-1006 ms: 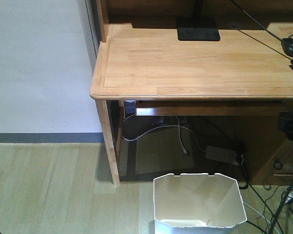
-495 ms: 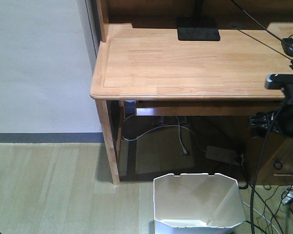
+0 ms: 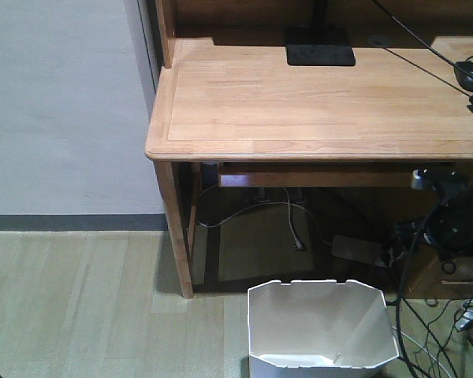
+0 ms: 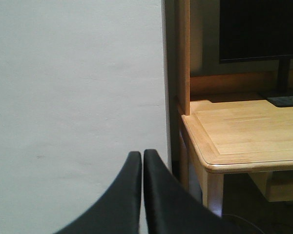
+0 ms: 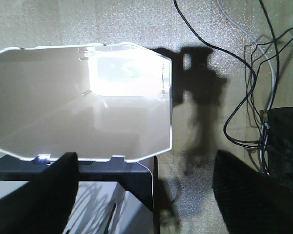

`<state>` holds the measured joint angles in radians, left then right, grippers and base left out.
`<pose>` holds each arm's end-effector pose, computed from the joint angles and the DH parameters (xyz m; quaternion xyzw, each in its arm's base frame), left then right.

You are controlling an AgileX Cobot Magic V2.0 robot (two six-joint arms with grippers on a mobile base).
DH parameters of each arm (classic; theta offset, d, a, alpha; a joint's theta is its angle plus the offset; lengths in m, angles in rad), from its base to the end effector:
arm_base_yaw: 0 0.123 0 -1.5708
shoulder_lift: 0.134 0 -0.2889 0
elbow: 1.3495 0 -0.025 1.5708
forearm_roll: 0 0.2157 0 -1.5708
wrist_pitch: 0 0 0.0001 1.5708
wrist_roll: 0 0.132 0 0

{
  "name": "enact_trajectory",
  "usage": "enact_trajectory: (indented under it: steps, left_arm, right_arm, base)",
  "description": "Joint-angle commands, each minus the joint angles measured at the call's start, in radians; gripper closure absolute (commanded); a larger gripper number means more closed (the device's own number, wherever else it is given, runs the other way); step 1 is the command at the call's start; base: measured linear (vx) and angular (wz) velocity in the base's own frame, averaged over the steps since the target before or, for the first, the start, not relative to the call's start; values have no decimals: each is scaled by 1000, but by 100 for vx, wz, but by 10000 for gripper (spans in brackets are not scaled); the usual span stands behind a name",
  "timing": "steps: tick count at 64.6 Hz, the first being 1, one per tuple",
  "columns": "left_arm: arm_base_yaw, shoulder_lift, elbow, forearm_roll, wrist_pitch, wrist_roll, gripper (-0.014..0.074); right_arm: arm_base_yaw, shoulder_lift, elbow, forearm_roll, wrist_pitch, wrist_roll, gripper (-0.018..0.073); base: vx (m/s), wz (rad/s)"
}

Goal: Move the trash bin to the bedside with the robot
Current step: 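Lower the right gripper down to the rim of the white trash bin, then close the right gripper on the bin rim and lift it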

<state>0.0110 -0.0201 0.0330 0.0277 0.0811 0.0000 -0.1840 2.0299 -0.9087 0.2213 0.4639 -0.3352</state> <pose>0.0582 0.0009 0.1958 0.0051 0.7094 0.0144 0.7046 0.3013 -0.0429 0.0591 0.0216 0.9977 0.0419 0.0486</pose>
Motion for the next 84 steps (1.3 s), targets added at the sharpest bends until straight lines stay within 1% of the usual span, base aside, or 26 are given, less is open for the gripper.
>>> enact_trajectory:
  steps: [1,14,22,51,52,74,79,84]
  left_arm:
    - [-6,-8,12,-9,-74,-14,603]
    - [-6,-8,12,-9,-74,-14,603]
    - [-6,-8,12,-9,-74,-14,603]
    - [-6,-8,12,-9,-74,-14,603]
    - [-6,-8,12,-9,-74,-14,603]
    - [-6,-8,12,-9,-74,-14,603]
    - [-6,-8,12,-9,-74,-14,603]
    - [-6,-8,12,-9,-74,-14,603]
  right_arm:
    - [-6,47,-19,11,-91,-39,29]
    - [-6,230,-19,11,-234,-76,29]
    - [-6,343,-56,11,-268,-114,29]
    - [-6,696,-394,3,-173,-120,29]
    - [-6,724,-425,2,-159,-120,29]
    - [-6,896,-616,-1,-78,-120,32]
    - [-6,920,-649,-1,-50,-119,56]
    - [-6,941,-679,-1,-8,-119,132]
  base:
    - [0,0]
    - [0,0]
    - [0,0]
    - [0,0]
    - [0,0]
    - [0,0]
    - [0,0]
    - [0,0]
